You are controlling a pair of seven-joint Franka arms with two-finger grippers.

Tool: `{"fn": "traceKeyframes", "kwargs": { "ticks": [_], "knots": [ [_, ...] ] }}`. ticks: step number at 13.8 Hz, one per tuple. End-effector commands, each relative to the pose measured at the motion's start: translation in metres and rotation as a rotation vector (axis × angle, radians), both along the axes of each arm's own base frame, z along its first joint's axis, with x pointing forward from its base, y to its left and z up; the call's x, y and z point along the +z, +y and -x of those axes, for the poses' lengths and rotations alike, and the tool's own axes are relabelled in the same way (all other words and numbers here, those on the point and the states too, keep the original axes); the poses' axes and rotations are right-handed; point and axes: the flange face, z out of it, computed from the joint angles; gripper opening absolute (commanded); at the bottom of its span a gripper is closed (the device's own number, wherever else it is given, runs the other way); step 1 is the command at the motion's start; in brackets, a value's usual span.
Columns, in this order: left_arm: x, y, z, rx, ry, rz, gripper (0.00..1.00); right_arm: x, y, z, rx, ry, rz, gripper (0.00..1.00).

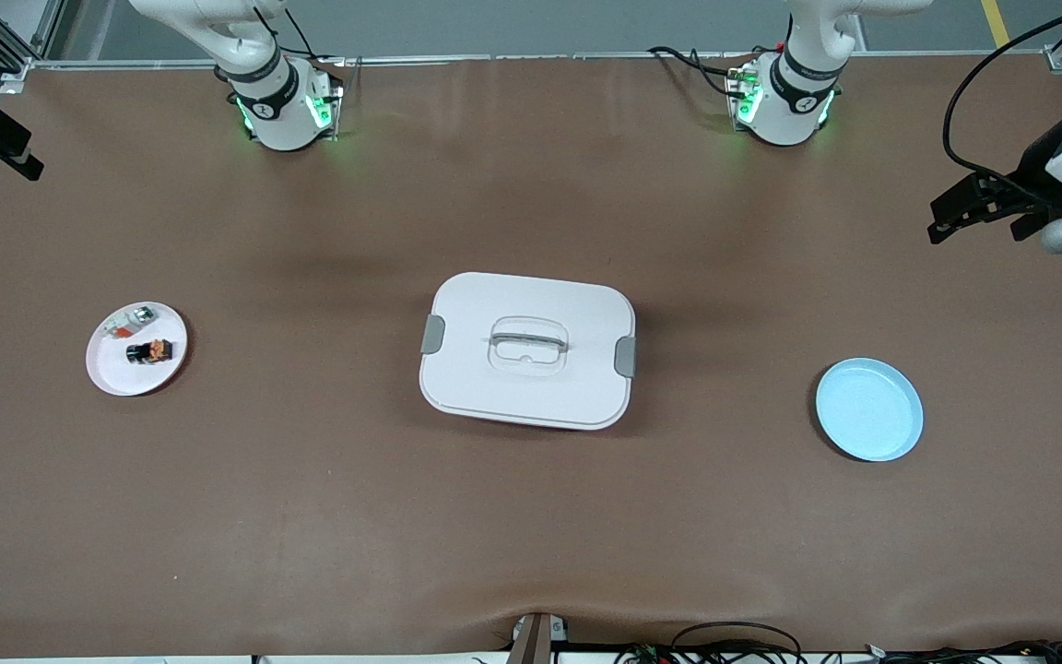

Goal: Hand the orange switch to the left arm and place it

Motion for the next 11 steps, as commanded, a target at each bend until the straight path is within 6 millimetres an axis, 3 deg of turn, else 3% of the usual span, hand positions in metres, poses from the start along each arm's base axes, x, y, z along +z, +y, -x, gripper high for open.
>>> {"fn": "traceKeyframes", "kwargs": {
  "ticks": [1,11],
  "knots": [
    [0.0045,-0.0028,-0.0004,-0.019,0.006,-0.017,1.0,0.0017,0.0035,0.009,0.008,-0.014,0.023,1.0],
    [0.0024,-0.001,-0.0034,-0.016,0.009,-0.014,1.0,0.0106,0.0017,0.0079,-0.016,-0.017,0.004,1.0]
  ]
}}
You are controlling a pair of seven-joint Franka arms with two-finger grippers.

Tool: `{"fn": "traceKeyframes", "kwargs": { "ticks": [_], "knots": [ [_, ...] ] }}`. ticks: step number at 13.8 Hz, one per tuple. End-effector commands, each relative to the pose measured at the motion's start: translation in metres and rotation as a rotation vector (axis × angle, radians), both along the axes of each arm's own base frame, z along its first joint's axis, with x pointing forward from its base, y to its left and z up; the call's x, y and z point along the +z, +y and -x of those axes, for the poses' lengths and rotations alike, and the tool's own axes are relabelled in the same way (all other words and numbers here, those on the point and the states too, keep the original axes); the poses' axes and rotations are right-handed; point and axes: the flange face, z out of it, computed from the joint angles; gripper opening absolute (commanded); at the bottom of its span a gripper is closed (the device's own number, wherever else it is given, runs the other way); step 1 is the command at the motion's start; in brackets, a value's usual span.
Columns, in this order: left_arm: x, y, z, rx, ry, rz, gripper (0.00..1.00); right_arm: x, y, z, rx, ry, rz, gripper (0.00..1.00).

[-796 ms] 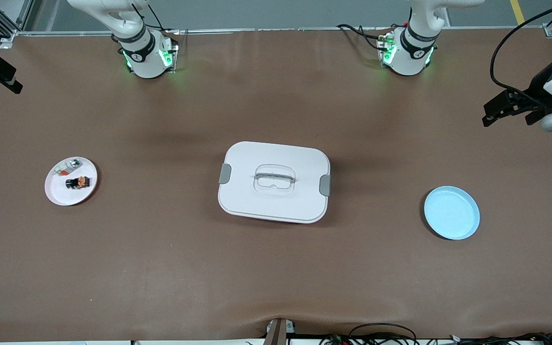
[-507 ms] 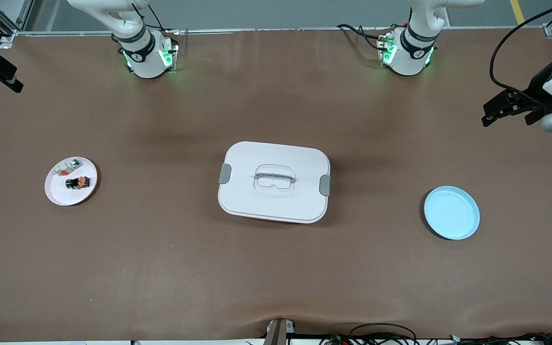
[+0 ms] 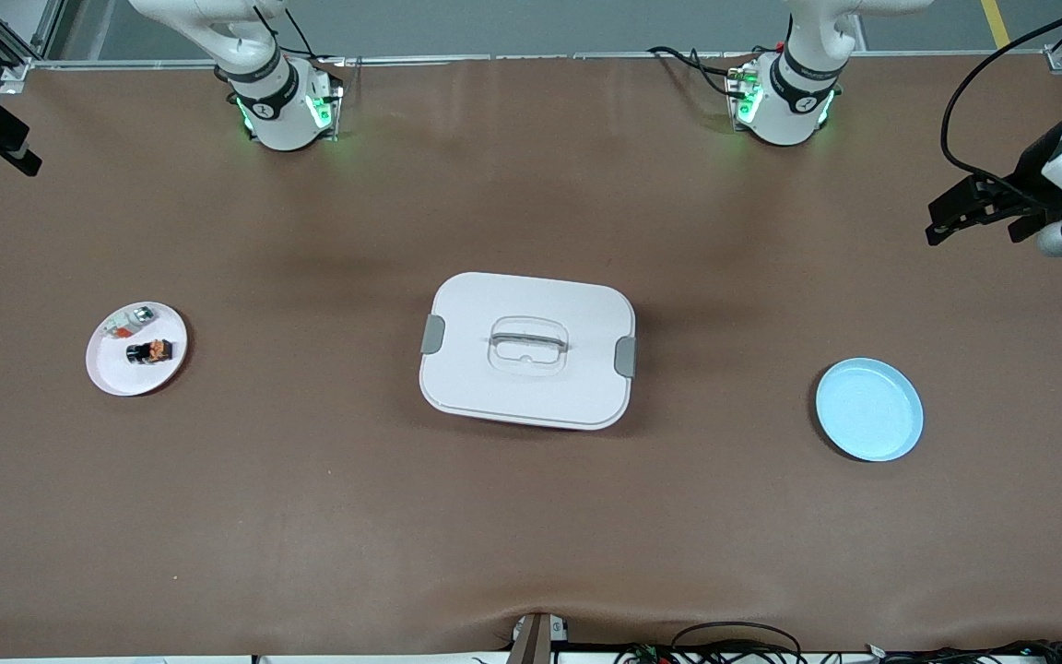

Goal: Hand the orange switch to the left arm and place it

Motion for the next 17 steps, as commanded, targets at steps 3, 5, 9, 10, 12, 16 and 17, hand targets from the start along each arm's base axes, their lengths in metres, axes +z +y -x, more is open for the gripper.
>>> {"fn": "traceKeyframes", "kwargs": {
  "ticks": [3,5,9,10,12,16,17],
  "knots": [
    [0.004,0.0,-0.002,-0.013,0.008,-0.014,1.0,0.009,0.002,-0.002,-0.025,-0.008,0.003,1.0],
    [0.004,-0.002,-0.002,-0.016,0.006,-0.014,1.0,0.01,0.0,-0.005,-0.028,-0.005,0.002,1.0],
    [0.004,-0.002,-0.002,-0.016,0.008,-0.014,1.0,0.013,-0.001,-0.017,-0.038,0.023,-0.017,1.0],
    [0.004,-0.002,-0.002,-0.017,0.006,-0.014,1.0,0.012,-0.001,-0.018,-0.039,0.026,-0.017,1.0],
    [0.004,-0.002,-0.002,-0.016,0.007,-0.015,1.0,0.012,-0.002,-0.018,-0.041,0.028,-0.023,1.0],
    [0.004,-0.003,-0.002,-0.019,0.006,-0.015,1.0,0.012,-0.001,-0.017,-0.041,0.029,-0.023,1.0],
    [0.004,-0.003,-0.002,-0.018,0.006,-0.015,1.0,0.012,0.001,-0.017,-0.051,0.03,-0.023,1.0]
  ]
}}
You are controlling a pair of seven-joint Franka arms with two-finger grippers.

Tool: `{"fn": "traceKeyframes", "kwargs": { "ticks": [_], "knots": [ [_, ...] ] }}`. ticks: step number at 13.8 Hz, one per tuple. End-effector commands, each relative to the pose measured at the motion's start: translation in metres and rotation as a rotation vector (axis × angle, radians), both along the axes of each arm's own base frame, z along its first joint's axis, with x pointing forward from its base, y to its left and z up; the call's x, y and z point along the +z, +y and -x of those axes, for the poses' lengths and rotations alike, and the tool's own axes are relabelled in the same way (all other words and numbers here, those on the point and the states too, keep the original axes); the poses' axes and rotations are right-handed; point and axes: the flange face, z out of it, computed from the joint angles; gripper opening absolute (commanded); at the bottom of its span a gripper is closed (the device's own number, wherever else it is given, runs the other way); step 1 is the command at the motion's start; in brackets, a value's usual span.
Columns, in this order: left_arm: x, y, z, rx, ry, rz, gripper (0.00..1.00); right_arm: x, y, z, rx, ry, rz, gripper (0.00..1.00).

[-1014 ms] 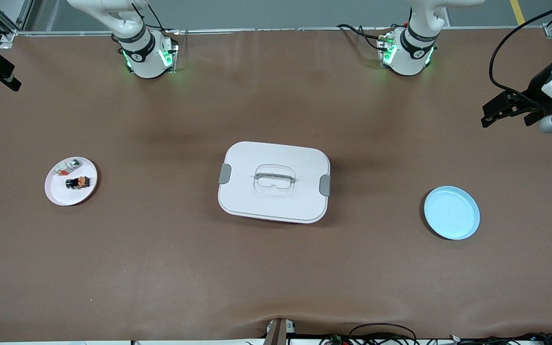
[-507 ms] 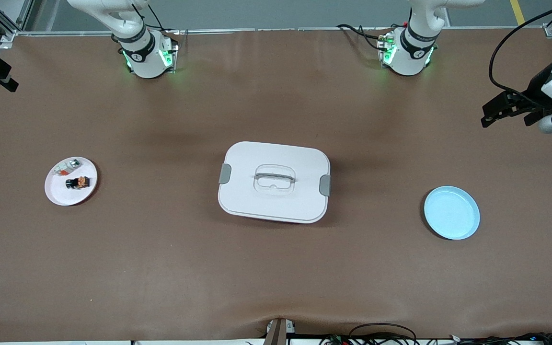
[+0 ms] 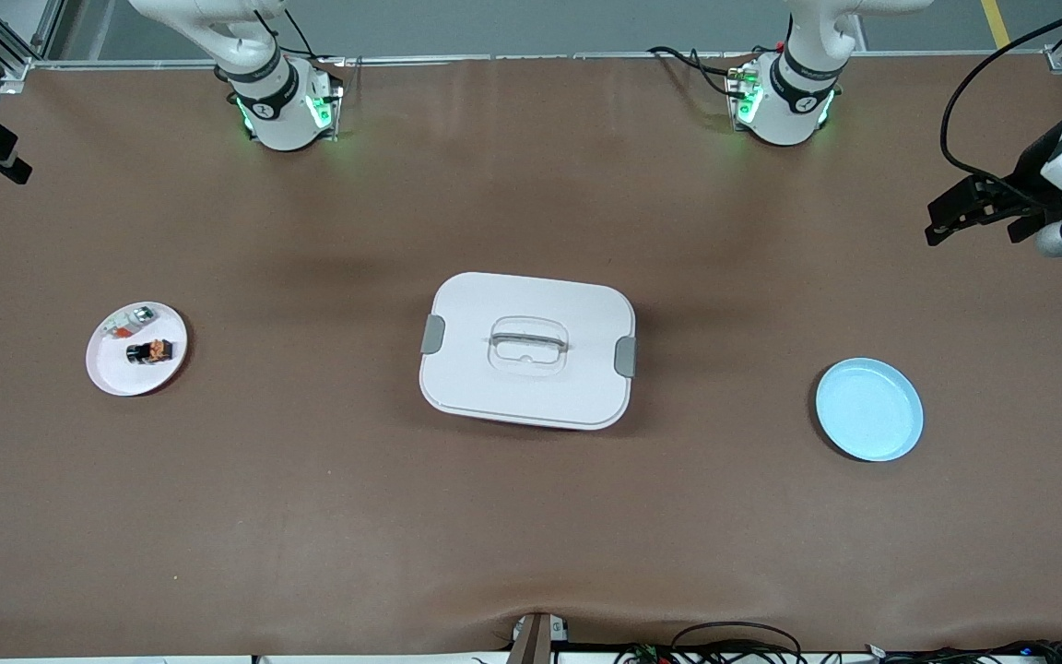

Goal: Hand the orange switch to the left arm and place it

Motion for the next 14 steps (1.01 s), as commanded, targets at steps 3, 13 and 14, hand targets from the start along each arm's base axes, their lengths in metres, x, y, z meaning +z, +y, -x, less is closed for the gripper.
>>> {"fn": "traceKeyframes", "kwargs": {
  "ticks": [3,13,14],
  "knots": [
    [0.0054,-0.0008,-0.0018,-0.014,0.004,-0.015,1.0,0.003,0.005,0.0038,-0.054,0.036,-0.018,1.0],
    [0.0111,-0.0076,-0.0013,-0.024,-0.007,-0.013,1.0,0.0,0.0088,0.0066,-0.029,0.054,-0.047,1.0],
    [0.0111,-0.0068,-0.0014,-0.022,-0.007,-0.013,1.0,0.0001,0.0088,0.0064,-0.01,0.052,-0.047,1.0]
  ]
}}
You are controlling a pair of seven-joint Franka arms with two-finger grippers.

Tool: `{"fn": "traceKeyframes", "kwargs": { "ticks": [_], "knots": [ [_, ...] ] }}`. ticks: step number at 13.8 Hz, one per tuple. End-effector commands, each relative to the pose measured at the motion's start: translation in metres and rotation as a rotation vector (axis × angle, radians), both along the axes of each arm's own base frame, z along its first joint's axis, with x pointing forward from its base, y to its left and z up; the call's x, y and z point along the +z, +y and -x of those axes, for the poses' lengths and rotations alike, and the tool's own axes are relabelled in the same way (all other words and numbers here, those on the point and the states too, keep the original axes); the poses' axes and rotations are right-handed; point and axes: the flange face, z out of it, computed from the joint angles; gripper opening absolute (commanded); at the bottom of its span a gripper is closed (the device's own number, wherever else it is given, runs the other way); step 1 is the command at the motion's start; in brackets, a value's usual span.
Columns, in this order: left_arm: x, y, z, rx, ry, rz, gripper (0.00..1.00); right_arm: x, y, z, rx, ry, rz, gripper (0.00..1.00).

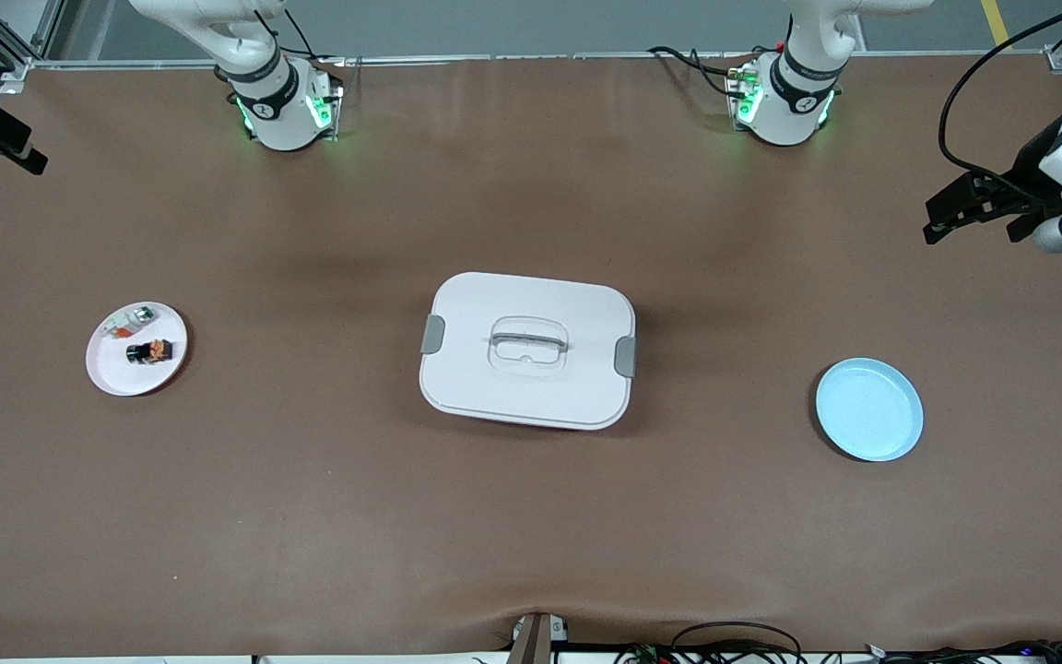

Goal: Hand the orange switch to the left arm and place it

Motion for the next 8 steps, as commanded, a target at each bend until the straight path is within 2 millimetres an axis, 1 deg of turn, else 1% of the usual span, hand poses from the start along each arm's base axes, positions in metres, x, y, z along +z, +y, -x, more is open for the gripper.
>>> {"fn": "traceKeyframes", "kwargs": {
  "ticks": [1,6,8],
  "knots": [
    [0.005,-0.0011,-0.0015,-0.013,0.006,-0.014,1.0,0.004,0.0017,0.0006,0.053,-0.004,-0.011,1.0],
    [0.0042,0.0013,-0.0022,-0.01,0.007,-0.014,1.0,0.0036,-0.0022,0.0013,0.042,0.001,-0.009,1.0],
    [0.0034,-0.0004,-0.0025,-0.011,0.009,-0.014,1.0,0.0018,-0.0071,-0.0008,0.032,-0.001,-0.008,1.0]
  ]
}}
